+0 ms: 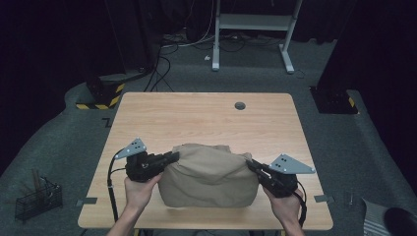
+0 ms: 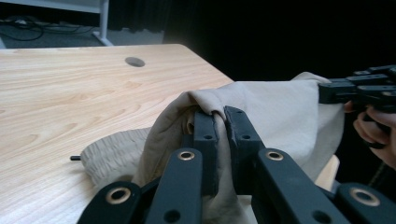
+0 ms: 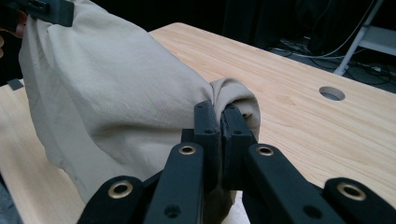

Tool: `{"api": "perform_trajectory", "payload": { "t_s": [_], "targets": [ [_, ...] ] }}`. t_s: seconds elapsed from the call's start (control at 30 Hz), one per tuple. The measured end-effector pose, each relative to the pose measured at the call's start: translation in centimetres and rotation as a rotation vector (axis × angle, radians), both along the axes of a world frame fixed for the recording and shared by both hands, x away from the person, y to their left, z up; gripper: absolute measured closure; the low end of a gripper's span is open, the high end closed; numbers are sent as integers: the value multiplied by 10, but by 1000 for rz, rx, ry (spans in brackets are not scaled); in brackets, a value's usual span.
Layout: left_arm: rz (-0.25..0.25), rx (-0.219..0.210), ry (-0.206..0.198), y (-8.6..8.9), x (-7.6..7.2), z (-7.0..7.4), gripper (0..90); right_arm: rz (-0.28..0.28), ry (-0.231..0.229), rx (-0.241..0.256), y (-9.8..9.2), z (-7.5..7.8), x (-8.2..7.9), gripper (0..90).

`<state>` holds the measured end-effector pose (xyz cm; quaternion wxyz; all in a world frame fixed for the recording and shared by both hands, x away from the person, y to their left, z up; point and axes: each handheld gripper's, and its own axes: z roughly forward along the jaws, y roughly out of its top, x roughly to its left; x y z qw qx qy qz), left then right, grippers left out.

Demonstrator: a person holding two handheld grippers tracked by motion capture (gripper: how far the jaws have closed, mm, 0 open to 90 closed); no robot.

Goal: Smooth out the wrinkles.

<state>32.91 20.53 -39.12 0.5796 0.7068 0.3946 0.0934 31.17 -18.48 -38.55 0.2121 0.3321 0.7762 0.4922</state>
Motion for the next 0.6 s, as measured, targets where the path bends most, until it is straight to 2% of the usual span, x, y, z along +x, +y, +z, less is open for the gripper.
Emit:
{"api": "perform_trajectory", "payload": {
  "t_s": [0.23,0.6],
  "targets": [
    [11,9,-5,-1,8,-1,841,-7,-8,-16,2,-1,4,873],
    [45,7,31,0,30,-10,840,-33,27,-10,5,-7,32,873]
  ]
}}
